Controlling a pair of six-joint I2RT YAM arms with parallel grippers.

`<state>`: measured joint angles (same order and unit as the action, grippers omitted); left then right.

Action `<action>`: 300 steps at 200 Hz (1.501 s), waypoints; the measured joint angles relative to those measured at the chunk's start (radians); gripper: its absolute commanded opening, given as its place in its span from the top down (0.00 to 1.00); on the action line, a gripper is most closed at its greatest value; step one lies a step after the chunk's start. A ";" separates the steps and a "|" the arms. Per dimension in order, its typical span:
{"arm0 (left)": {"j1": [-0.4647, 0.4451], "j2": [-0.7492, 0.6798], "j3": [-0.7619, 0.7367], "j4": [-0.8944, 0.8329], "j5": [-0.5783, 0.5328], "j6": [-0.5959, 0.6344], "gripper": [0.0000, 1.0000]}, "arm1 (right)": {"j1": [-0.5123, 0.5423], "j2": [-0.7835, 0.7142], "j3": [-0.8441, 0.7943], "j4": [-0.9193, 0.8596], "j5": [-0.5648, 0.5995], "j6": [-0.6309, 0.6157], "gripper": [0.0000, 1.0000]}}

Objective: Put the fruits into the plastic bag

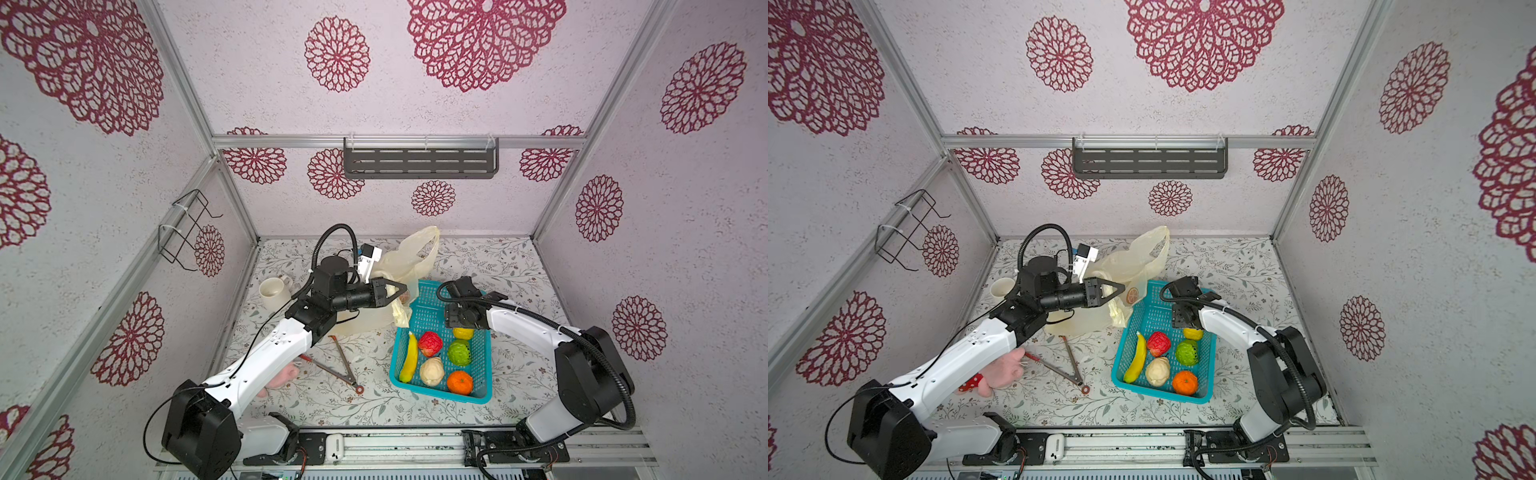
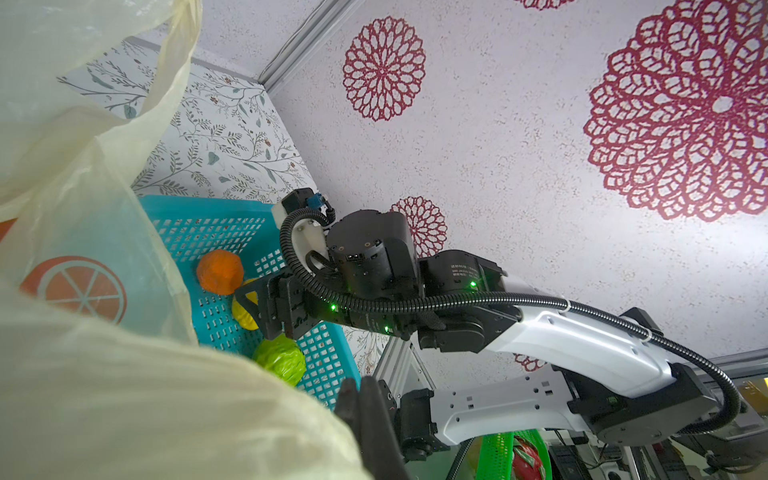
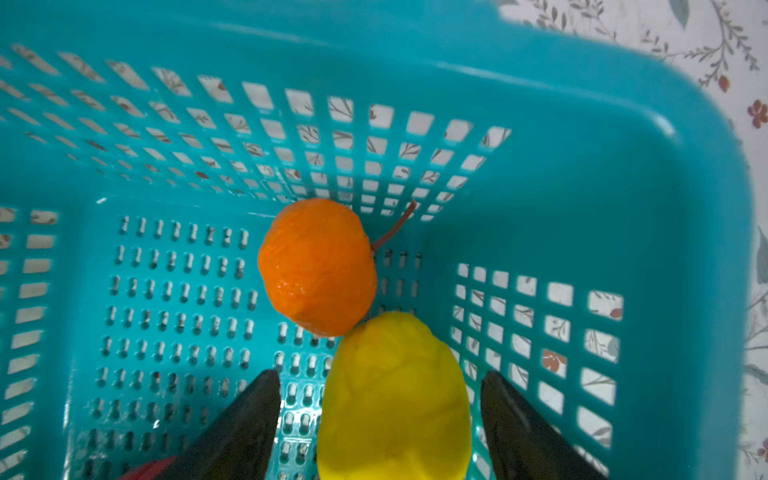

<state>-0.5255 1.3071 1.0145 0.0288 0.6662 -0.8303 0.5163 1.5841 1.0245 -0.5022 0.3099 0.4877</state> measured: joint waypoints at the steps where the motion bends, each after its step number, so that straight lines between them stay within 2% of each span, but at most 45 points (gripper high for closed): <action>1: 0.000 0.000 0.000 0.000 0.000 0.000 1.00 | 0.000 0.000 0.000 0.000 0.000 0.000 0.24; 93: 0.000 0.007 0.012 -0.027 0.006 0.000 1.00 | 0.001 0.006 -0.031 0.012 -0.060 0.005 0.29; 113: 0.000 0.012 0.019 -0.029 0.006 0.000 1.00 | 0.001 0.010 -0.042 0.015 -0.071 0.009 0.36; 144: 0.000 0.022 0.030 -0.035 0.006 0.000 1.00 | 0.001 0.012 -0.055 0.038 -0.070 0.013 0.60; 179: 0.000 0.029 0.040 -0.046 0.006 0.001 1.00 | 0.001 -0.045 -0.101 0.079 -0.095 0.002 0.69; 205: -0.006 0.030 0.045 -0.059 0.005 0.016 1.00 | 0.001 -0.161 -0.114 0.093 -0.119 -0.014 0.69; 246: -0.015 0.040 0.045 -0.072 0.001 0.035 1.00 | 0.001 -0.264 0.005 0.190 -0.185 -0.063 0.67; 272: -0.024 0.053 0.045 -0.072 -0.003 0.044 1.00 | 0.005 -0.243 0.086 0.307 -0.265 -0.070 0.67; 300: -0.027 0.057 0.045 -0.073 -0.004 0.049 1.00 | 0.030 -0.123 0.167 0.447 -0.399 -0.054 0.65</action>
<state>-0.5522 1.3643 1.0595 -0.0441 0.6621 -0.7811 0.5465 1.4612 1.1919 -0.0551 -0.0887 0.4339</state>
